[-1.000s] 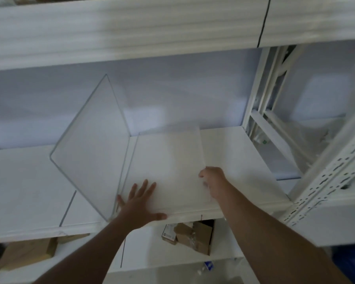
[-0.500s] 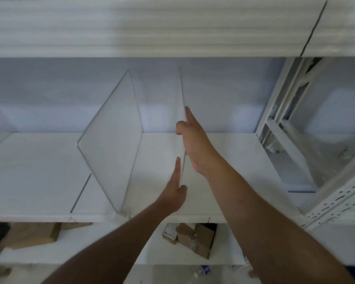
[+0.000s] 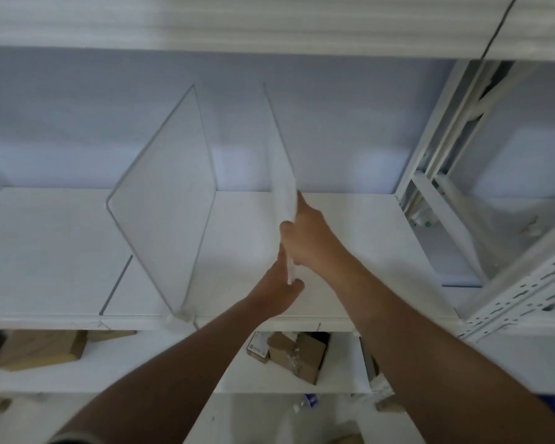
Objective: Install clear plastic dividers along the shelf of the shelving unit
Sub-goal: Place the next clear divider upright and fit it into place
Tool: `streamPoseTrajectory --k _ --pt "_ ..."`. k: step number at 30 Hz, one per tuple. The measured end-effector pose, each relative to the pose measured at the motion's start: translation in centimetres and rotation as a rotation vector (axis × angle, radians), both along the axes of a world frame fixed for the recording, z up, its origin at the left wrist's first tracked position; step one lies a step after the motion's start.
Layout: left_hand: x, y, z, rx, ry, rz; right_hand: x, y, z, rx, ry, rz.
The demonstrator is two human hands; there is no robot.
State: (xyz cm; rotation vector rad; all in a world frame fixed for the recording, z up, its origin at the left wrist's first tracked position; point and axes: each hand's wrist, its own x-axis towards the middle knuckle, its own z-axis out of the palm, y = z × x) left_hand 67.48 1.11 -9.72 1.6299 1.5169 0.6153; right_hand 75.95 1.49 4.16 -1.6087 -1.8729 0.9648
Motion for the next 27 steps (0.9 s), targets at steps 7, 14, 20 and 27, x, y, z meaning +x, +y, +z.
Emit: streamPoseTrajectory --k 7,14,20,27 --pt "5.7 -0.9 -2.8 0.091 0.156 -0.060 9.2 -0.4 1.1 -0.004 0.105 -0.147" --pt "11.7 -2.0 -3.6 0.275 0.238 -0.290 15.6 -1.4 0.8 0.040 0.077 -0.248" --pt "13.3 -2.9 -4.5 0.248 0.145 -0.104 17.9 -1.9 0.5 0.044 0.080 -0.273" --pt "13.8 -3.5 -4.0 0.107 -0.004 0.099 17.8 -1.7 -0.2 0.072 0.153 -0.263"
